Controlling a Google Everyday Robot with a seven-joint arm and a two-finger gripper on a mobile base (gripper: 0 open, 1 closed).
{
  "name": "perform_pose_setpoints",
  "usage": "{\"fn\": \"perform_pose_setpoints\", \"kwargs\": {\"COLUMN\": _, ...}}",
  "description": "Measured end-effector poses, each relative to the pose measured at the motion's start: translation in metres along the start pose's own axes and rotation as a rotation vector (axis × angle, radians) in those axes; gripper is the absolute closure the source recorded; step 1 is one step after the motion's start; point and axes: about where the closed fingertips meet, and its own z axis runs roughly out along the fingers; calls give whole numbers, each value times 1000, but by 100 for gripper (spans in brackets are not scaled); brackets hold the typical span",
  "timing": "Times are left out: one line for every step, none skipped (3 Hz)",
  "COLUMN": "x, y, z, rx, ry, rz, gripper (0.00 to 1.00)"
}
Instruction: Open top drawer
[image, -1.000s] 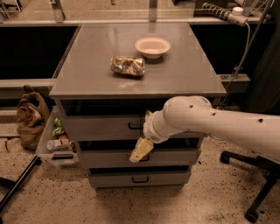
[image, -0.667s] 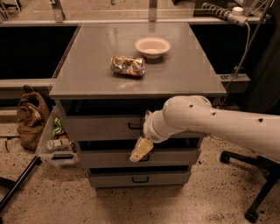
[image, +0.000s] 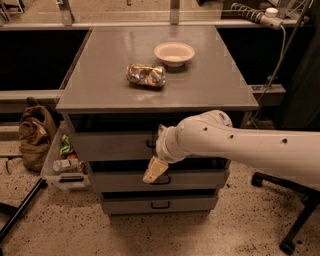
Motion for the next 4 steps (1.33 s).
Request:
{"fn": "perform_pose_setpoints", "kwargs": {"x": -6, "y": -1, "z": 4, "rx": 10, "ry": 5, "rz": -33, "gripper": 0}}
{"fn": "perform_pose_setpoints", "kwargs": {"x": -8, "y": -1, "z": 8, "rx": 14, "ry": 18, "rz": -53, "gripper": 0}}
{"fn": "perform_pose_setpoints", "kwargs": {"x": -2, "y": 0, "z": 17, "rx": -12, "ry": 44, "rz": -55, "gripper": 0}}
{"fn": "perform_pose_setpoints", "kwargs": {"x": 8, "y": -13, "z": 22, "rx": 0, "ry": 76, "rz": -40, "gripper": 0}}
